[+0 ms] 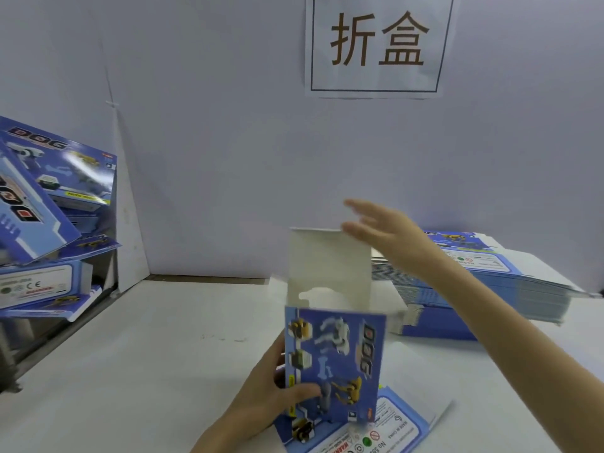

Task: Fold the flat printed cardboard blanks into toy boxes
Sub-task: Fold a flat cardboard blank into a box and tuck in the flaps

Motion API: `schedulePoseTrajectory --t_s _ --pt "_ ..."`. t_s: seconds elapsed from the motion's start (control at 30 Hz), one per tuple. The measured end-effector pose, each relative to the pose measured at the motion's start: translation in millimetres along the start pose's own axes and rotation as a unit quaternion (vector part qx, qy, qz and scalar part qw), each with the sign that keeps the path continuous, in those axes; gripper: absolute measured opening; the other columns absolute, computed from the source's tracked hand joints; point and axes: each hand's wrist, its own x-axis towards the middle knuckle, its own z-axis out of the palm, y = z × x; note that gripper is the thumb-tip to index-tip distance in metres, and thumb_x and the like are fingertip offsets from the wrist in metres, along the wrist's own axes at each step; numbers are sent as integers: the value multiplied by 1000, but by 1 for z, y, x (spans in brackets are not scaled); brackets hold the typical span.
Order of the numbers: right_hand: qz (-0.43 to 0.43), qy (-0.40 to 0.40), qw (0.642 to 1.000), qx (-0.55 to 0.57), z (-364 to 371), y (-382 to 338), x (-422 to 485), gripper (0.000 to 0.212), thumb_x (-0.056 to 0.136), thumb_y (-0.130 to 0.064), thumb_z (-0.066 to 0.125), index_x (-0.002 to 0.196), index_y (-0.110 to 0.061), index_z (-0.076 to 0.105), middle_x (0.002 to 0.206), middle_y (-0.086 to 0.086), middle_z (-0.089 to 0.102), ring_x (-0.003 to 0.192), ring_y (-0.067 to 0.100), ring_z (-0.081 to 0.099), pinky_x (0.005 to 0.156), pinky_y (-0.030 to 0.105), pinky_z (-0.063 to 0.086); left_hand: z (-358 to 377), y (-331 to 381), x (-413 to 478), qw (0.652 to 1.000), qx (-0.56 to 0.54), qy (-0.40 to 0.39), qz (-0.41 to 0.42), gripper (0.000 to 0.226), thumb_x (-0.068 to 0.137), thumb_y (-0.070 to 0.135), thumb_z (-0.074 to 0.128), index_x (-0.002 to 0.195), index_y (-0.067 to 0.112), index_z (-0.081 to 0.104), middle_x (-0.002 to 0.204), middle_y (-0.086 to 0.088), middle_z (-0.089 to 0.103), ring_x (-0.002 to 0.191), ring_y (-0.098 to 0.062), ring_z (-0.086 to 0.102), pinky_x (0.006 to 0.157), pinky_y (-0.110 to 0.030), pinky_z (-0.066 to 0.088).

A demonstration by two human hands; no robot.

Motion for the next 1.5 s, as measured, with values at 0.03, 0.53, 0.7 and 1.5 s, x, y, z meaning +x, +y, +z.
schedulePoseTrajectory --t_s 0.03,0.53,0.7,1.5 --pt "-14 85 995 57 -2 3 -11 55 84 -48 63 135 -31 50 137 -9 53 120 7 52 99 26 42 -1 1 2 999 -23 32 6 90 64 48 85 140 42 37 115 -3 68 104 -28 65 90 -47 54" --pt "-8 97 961 260 50 18 -70 80 78 -46 68 145 -48 26 142 -32 37 125 -20 37 94 3 38 16 101 27 964 -32 174 200 38 89 40 50 85 5 64 61 -1 64 57 -16 61 56 -24 48" --pt "-10 106 964 244 49 16 -71 83 72 -48 64 146 -45 25 138 -42 30 123 -27 29 88 -5 32 17 105 26 948 -34 228 220 35 88 37 50 74 9 66 55 -1 61 49 -9 56 50 -17 47" --pt "35 4 936 351 63 14 -74 78 76 -57 71 137 -61 22 132 -19 51 105 2 64 76 26 57 -56 129 -8 993 -16 22 117 42 69 49 68 110 52 62 117 11 68 106 -15 67 76 -22 55"
